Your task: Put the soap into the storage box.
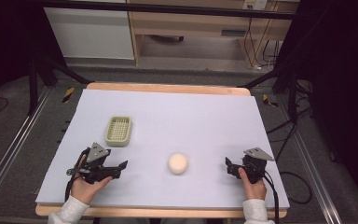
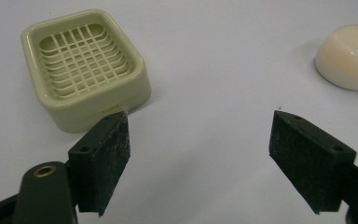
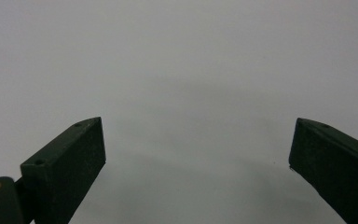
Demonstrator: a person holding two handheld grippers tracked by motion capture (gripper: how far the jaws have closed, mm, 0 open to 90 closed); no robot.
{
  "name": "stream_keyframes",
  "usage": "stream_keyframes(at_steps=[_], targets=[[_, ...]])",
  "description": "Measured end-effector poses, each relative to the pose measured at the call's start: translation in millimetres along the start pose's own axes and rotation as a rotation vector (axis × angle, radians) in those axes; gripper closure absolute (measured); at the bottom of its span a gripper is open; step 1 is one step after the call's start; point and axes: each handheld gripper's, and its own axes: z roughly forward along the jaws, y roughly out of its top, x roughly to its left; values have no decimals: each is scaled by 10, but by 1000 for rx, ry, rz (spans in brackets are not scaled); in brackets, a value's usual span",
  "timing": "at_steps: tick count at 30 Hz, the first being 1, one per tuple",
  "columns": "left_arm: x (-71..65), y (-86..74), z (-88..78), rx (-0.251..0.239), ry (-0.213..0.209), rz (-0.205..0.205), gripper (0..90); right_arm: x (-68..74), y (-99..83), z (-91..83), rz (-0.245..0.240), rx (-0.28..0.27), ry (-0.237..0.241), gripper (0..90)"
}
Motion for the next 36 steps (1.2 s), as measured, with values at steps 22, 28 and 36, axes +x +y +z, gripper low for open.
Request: stream_keyframes(at_steps=[22, 28, 36], targets=[[-173, 281, 36, -19, -54, 48, 198, 5, -2, -2, 1, -2, -1, 40], [-272, 351, 130, -12, -81, 66, 198, 0, -1, -1, 1, -2, -1, 40], [-366, 406, 216, -2, -100, 80, 198, 0, -1, -1, 1, -2, 0, 40]])
